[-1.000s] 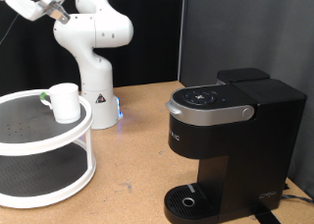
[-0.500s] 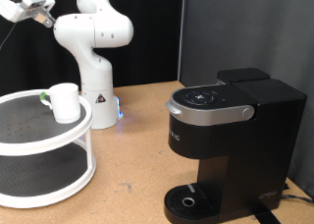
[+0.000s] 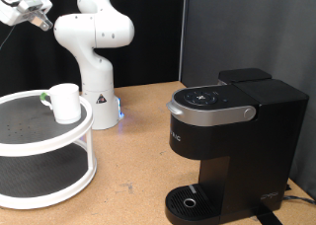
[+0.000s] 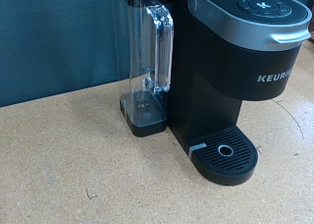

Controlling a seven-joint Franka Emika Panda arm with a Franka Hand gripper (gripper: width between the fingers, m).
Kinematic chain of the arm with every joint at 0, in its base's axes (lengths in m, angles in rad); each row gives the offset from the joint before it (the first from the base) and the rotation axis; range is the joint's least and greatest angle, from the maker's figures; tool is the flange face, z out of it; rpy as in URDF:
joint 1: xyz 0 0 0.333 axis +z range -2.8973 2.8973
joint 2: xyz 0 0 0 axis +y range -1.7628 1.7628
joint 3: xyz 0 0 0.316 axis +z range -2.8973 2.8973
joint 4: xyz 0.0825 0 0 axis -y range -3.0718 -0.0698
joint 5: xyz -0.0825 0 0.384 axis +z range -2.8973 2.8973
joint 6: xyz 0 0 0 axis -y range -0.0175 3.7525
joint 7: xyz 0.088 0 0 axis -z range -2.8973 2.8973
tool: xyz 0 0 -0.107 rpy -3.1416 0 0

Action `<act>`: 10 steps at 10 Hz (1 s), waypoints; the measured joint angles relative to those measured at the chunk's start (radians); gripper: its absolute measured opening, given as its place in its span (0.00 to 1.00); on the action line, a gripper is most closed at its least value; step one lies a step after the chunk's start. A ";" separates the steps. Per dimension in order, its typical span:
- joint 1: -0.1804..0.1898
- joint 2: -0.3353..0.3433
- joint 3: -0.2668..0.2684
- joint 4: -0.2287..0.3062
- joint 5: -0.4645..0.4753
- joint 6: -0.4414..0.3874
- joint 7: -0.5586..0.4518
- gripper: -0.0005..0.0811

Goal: Make a cup of coffee with the keurig machine

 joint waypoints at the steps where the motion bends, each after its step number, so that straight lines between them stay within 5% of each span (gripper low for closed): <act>1: 0.000 0.001 -0.001 0.000 -0.003 -0.002 0.000 0.01; 6: 0.000 0.005 -0.015 -0.021 -0.030 0.004 -0.004 0.01; 10: 0.008 0.052 -0.065 -0.063 -0.061 0.103 -0.079 0.01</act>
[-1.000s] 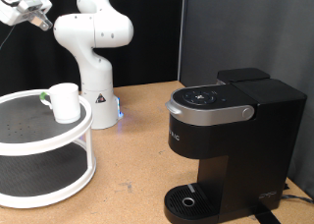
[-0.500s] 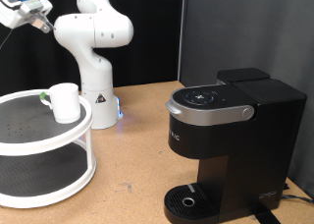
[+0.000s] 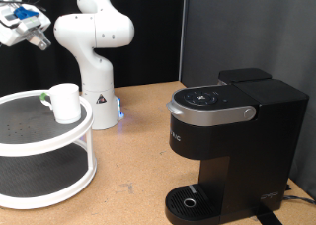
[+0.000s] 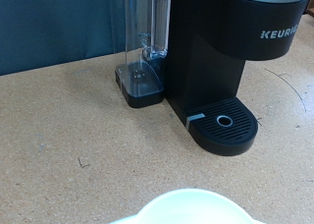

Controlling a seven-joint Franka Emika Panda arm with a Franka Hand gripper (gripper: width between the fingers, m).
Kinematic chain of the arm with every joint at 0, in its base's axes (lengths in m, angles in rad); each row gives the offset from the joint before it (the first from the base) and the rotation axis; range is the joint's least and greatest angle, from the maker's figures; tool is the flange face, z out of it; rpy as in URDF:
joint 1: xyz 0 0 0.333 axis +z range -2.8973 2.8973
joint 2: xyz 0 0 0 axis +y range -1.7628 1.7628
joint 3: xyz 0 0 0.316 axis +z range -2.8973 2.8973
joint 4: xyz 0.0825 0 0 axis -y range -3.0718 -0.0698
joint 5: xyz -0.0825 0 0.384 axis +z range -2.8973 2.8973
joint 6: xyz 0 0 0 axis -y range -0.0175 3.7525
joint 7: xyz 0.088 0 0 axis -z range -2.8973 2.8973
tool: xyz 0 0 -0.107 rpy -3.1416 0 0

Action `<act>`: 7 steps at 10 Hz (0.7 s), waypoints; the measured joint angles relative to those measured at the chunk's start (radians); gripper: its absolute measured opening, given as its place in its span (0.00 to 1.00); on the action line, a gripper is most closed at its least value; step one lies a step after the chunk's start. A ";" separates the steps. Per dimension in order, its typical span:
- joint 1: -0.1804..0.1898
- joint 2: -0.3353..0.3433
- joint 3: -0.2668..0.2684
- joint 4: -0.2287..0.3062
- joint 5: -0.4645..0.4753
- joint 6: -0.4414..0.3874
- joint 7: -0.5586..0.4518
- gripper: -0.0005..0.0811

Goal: Make a cup of coffee with the keurig machine

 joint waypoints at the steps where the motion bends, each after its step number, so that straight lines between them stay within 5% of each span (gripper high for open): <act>1: 0.008 0.015 -0.015 -0.004 0.000 0.016 -0.018 0.01; 7: 0.069 0.103 -0.074 -0.032 0.000 0.152 -0.083 0.01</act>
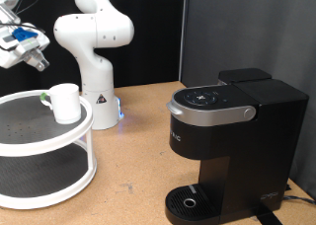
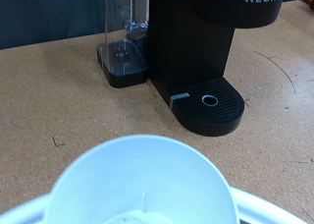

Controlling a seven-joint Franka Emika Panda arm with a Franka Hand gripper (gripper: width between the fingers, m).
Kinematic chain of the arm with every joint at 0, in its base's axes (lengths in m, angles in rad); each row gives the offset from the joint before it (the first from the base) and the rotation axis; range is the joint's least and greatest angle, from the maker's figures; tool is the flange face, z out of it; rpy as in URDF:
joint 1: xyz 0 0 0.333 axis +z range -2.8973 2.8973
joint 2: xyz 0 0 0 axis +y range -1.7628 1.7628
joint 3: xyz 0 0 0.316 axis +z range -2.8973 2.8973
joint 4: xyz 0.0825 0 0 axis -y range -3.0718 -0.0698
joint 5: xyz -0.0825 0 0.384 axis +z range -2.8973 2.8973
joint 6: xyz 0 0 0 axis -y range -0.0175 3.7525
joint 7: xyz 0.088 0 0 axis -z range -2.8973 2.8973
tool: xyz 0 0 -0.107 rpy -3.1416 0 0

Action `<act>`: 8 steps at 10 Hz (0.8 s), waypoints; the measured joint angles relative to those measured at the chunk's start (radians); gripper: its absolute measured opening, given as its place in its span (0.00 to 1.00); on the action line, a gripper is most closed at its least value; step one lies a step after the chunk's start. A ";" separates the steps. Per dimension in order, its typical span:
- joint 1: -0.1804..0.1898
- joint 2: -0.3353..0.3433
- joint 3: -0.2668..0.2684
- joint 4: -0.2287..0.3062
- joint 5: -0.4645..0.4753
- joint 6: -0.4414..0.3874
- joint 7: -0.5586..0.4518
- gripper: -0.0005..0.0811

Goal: Make a cup of coffee with the keurig machine

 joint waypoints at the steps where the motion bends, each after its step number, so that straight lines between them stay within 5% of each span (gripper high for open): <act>1: 0.010 0.016 -0.010 -0.006 0.000 0.027 -0.011 0.01; 2: 0.017 0.032 -0.018 -0.013 0.000 0.053 -0.021 0.25; 3: 0.022 0.046 -0.027 -0.020 0.000 0.075 -0.033 0.25; 4: 0.025 0.058 -0.035 -0.028 0.000 0.098 -0.046 0.48; 5: 0.027 0.068 -0.042 -0.034 0.000 0.115 -0.057 0.48; 7: 0.029 0.090 -0.055 -0.044 -0.002 0.131 -0.083 0.87; 8: 0.029 0.101 -0.062 -0.048 -0.004 0.137 -0.095 0.87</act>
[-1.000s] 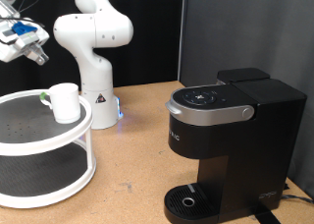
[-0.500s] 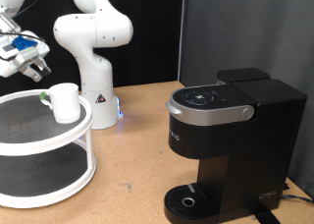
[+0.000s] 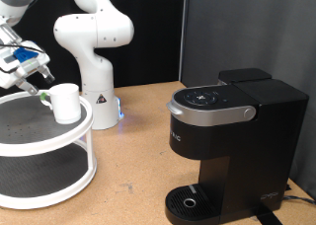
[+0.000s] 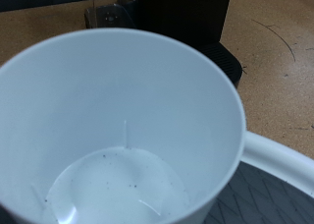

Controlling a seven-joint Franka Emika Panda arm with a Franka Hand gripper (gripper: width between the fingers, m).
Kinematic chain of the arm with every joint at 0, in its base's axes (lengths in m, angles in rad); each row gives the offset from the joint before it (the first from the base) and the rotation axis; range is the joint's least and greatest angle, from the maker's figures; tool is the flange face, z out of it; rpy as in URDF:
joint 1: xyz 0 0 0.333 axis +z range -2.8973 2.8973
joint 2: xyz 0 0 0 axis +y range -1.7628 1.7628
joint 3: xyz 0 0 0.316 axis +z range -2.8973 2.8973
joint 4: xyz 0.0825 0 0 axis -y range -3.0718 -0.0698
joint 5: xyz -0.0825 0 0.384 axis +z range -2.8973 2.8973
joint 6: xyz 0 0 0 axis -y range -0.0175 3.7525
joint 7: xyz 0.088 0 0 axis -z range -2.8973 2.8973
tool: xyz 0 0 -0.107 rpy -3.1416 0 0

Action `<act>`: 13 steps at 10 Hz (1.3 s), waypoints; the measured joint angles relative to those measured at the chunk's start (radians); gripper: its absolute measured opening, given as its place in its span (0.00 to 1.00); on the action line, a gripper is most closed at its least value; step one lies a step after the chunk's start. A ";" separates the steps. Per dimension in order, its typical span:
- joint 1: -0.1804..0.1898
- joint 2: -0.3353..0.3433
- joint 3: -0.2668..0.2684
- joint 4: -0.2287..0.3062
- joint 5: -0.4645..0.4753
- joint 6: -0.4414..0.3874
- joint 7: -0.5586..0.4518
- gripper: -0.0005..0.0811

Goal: Make a cup of coffee with the keurig machine

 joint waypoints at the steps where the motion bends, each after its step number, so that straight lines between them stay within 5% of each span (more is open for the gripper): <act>1: 0.001 0.012 -0.004 -0.006 0.000 0.015 -0.012 0.96; 6: 0.038 0.071 -0.043 -0.023 0.000 0.092 -0.086 0.99; 13: 0.063 0.066 -0.085 -0.038 0.019 0.086 -0.198 0.99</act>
